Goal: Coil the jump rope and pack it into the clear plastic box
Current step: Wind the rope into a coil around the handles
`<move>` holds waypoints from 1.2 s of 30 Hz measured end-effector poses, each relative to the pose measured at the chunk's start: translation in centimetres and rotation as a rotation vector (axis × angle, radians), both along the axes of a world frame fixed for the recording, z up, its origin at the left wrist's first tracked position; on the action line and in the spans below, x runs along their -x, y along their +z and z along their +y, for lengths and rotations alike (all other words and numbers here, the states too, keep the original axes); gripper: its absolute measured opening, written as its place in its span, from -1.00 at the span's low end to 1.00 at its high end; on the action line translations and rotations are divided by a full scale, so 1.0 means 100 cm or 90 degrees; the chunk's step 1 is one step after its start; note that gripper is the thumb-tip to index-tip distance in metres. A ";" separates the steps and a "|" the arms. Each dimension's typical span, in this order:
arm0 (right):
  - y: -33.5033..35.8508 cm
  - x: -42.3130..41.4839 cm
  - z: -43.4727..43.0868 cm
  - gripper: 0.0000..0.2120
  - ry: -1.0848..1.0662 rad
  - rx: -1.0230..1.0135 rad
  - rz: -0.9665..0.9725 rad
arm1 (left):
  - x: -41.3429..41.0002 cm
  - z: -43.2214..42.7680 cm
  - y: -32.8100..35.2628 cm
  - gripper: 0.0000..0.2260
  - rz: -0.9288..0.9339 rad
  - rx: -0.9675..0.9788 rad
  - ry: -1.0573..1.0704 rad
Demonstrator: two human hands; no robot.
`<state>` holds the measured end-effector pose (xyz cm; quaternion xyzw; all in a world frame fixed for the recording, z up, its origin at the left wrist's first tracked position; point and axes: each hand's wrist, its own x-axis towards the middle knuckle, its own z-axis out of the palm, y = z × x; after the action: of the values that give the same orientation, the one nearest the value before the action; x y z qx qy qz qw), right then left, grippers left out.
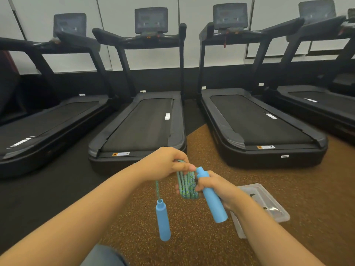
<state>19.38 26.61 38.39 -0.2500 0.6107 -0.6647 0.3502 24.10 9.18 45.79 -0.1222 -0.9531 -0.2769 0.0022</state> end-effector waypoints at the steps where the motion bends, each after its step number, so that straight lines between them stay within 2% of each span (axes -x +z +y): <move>1: -0.002 -0.001 -0.001 -0.62 0.001 0.002 -0.005 | 0.002 -0.001 0.001 -0.75 0.005 -0.004 0.002; 4: -0.006 -0.006 -0.002 -0.63 0.008 -0.010 -0.034 | 0.010 -0.006 0.005 -0.72 0.013 -0.016 0.003; 8: -0.013 -0.004 -0.003 -0.29 -0.032 -0.042 -0.040 | 0.017 -0.011 0.006 -0.71 0.005 -0.030 -0.005; 11: -0.010 -0.007 -0.002 -0.17 -0.042 -0.038 -0.029 | 0.021 -0.012 0.005 -0.68 0.002 -0.071 -0.004; 15: -0.004 -0.013 0.000 -0.31 0.007 -0.002 -0.008 | 0.026 -0.013 0.002 -0.66 0.000 -0.129 0.019; 19: 0.009 -0.019 0.000 -0.42 0.068 0.090 -0.018 | 0.026 -0.006 -0.011 -0.63 -0.046 -0.220 0.022; 22: 0.014 -0.020 0.000 -0.32 0.072 0.124 -0.026 | 0.022 0.000 -0.023 -0.58 -0.086 -0.314 0.026; 26: 0.016 -0.012 0.001 -0.23 0.028 0.098 -0.015 | 0.015 0.008 -0.040 -0.42 -0.199 -0.465 0.054; 27: 0.016 -0.009 0.001 -0.19 0.004 0.083 -0.015 | 0.016 0.008 -0.046 -0.44 -0.204 -0.491 0.083; 30: 0.023 -0.004 0.000 -0.11 -0.069 0.039 0.006 | 0.020 0.013 -0.068 -0.68 -0.174 -0.515 0.129; 33: 0.033 0.003 -0.001 -0.03 -0.080 0.064 0.014 | 0.019 0.024 -0.080 -0.74 -0.177 -0.496 0.158; 34: 0.036 0.005 -0.001 -0.05 -0.070 0.067 0.021 | 0.019 0.028 -0.081 -0.75 -0.191 -0.510 0.153; 35: 0.041 0.006 0.000 -0.18 -0.055 0.074 0.035 | 0.018 0.032 -0.081 -0.74 -0.201 -0.512 0.141; 36: 0.046 0.006 0.002 -0.40 -0.045 0.085 0.050 | 0.018 0.035 -0.081 -0.71 -0.208 -0.507 0.135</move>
<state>18.81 26.84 42.99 -0.2771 0.5867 -0.7057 0.2846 22.29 12.64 37.72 0.0319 -0.7670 -0.6366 -0.0735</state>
